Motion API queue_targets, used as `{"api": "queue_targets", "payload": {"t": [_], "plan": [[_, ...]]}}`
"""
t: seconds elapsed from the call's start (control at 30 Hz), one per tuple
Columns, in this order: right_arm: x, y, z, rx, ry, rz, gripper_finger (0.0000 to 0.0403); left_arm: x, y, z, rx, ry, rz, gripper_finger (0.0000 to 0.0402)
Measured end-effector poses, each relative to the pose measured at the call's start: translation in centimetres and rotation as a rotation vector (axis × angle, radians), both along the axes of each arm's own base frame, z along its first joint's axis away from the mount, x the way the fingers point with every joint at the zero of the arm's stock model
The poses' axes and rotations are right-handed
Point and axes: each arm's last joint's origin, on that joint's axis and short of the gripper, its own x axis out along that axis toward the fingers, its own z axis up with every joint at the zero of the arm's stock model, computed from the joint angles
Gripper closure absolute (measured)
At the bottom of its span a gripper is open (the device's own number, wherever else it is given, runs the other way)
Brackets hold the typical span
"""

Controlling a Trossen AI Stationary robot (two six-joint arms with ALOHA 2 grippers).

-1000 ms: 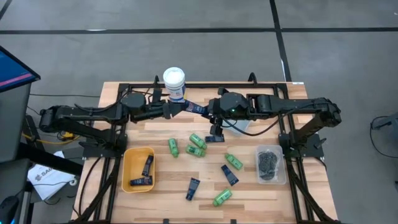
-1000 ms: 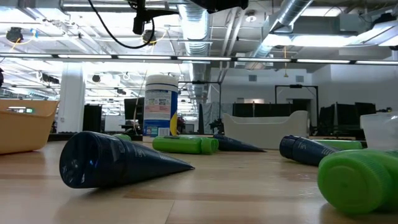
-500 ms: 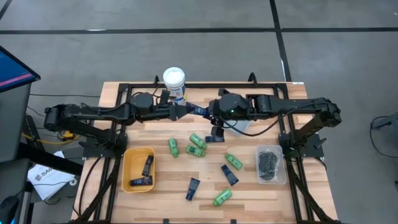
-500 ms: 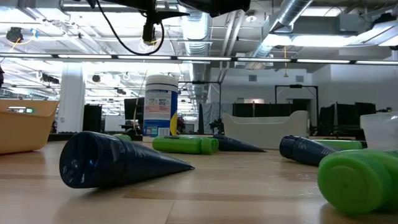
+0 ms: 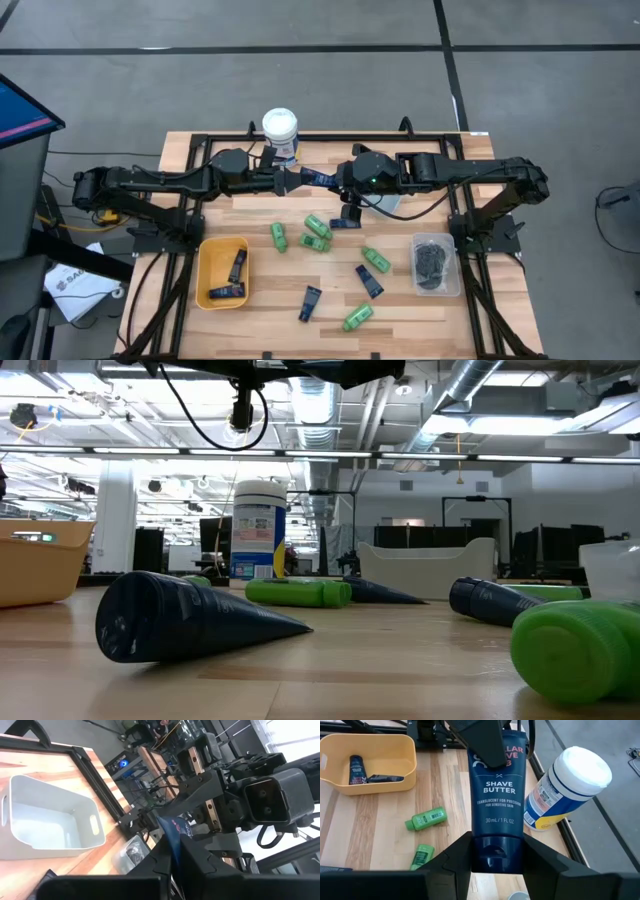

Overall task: Pick & Place Travel size toiletries
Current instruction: Put the blue shave cream into the light orange bin

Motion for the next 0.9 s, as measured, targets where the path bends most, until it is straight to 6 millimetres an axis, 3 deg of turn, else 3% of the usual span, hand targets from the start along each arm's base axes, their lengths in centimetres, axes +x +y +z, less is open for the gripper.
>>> {"api": "queue_targets", "payload": {"t": [0.53,0.73,0.9], "plan": [[0.0,0.0,0.0,0.003,0.005,0.002,0.0257,0.0,0.0,0.1,0.007,-0.007,-0.009,0.0396],[-0.5,0.0,0.0,0.004,0.031,-0.001,0.0201,-0.1,-0.1,0.1,0.012,-0.009,-0.014,0.0396],[-1.7,0.6,1.2,0.006,-0.007,0.014,0.0149,-0.7,-0.2,0.8,0.03,-0.026,-0.028,0.0396]]}}
